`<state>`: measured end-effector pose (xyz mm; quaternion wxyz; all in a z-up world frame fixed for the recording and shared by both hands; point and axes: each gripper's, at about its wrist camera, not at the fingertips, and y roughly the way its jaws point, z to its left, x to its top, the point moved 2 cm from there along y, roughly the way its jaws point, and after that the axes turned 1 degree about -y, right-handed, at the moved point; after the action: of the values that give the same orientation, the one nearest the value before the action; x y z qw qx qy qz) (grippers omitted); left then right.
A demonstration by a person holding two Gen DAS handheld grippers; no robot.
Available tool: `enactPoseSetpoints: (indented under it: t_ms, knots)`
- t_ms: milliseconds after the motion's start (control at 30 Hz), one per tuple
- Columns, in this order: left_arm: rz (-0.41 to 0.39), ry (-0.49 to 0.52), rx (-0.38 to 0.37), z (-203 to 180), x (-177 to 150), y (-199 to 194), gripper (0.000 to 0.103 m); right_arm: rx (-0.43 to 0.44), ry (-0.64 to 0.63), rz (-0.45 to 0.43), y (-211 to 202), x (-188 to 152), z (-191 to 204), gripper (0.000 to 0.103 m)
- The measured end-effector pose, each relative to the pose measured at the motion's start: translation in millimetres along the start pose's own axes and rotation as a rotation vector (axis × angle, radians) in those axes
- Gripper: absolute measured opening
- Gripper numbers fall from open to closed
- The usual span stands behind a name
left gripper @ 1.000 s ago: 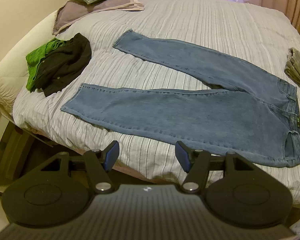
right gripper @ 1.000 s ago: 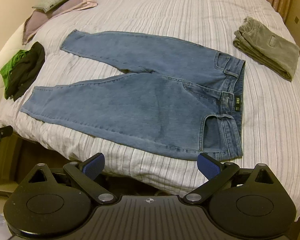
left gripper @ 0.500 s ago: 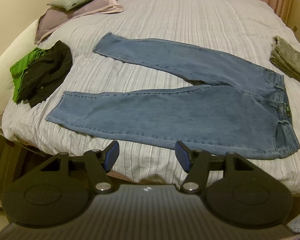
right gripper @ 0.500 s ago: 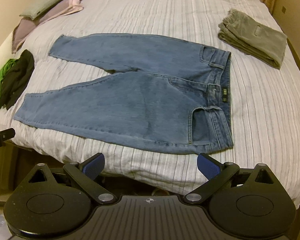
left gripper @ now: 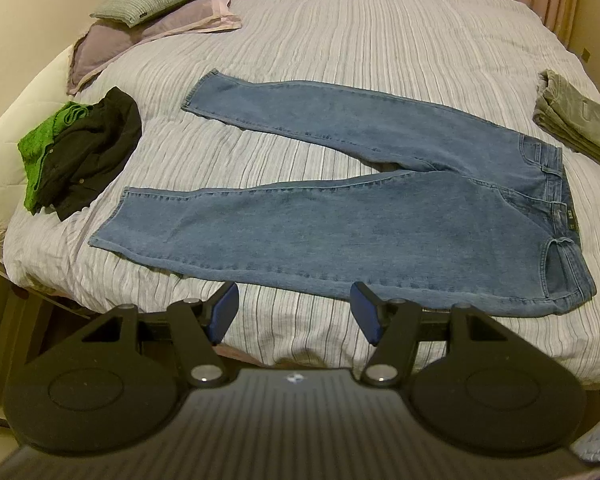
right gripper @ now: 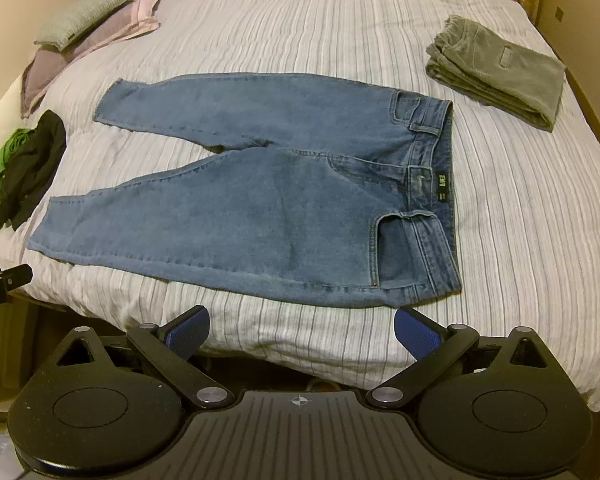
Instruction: Fold clothes
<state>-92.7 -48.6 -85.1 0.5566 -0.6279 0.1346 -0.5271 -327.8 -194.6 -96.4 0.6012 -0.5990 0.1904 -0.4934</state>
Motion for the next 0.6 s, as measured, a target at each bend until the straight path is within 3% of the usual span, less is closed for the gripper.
enactPoseSetpoints:
  t_ms: [600]
  knots:
    - [0.012,-0.029,0.038,3,0,-4,0.060,0.046,-0.031,0.012,11,12,3,0.101]
